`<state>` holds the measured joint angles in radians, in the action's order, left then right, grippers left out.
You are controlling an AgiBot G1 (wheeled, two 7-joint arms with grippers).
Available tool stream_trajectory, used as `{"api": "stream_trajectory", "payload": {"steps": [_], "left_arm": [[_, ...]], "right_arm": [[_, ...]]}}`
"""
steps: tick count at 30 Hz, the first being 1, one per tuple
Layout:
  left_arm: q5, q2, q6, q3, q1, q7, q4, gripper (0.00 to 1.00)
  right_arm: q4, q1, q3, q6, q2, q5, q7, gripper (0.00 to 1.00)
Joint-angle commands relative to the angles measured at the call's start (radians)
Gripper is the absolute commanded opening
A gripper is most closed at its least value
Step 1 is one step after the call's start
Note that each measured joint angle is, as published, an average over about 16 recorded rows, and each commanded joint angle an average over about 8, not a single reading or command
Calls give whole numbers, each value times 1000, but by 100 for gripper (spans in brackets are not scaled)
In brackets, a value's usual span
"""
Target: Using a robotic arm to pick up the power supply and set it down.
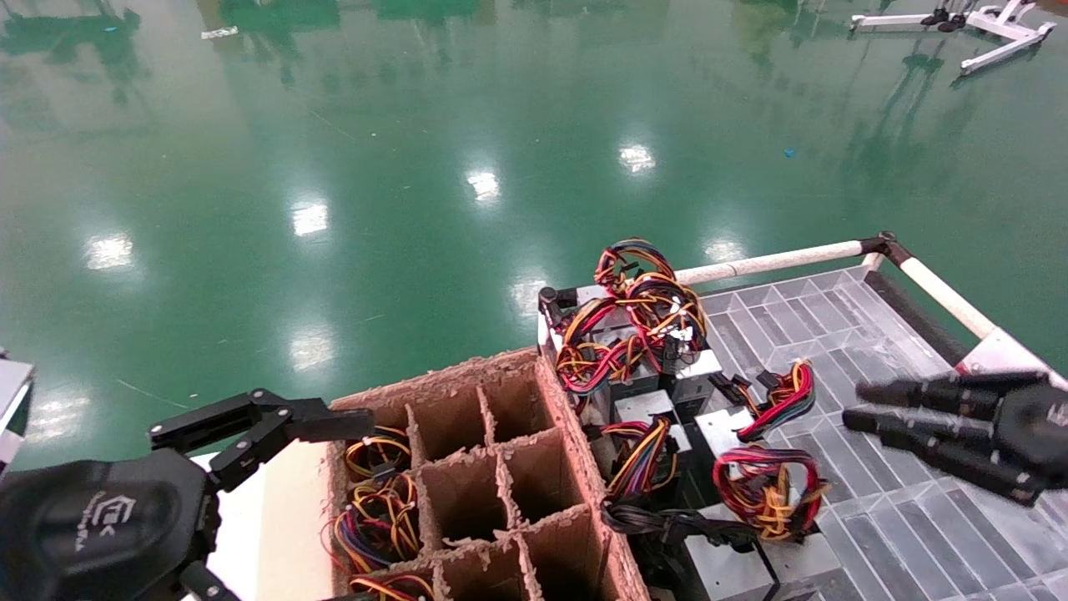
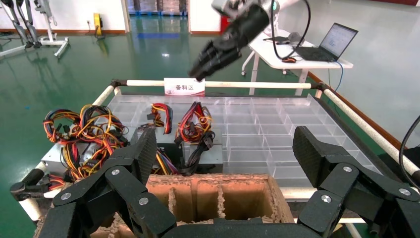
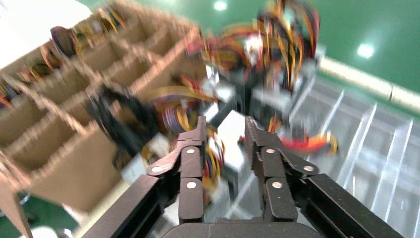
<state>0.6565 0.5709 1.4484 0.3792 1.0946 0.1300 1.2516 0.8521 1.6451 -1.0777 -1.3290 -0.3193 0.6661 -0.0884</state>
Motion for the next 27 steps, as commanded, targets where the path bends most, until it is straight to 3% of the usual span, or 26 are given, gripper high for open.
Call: {"api": "stream_trajectory", "payload": {"steps": [1,8,27], "left_arm": [[0,0,0,0,0,0,0,100],[0,0,0,0,0,0,0,100],[0,0,0,0,0,0,0,100]], "right_arm": [[21,18,7,-8,4,-11,-19,100],[51,-4,58,-41,-10,-40,-68,100],[177,-191,303,-83,-104,-6,-78,100]]}}
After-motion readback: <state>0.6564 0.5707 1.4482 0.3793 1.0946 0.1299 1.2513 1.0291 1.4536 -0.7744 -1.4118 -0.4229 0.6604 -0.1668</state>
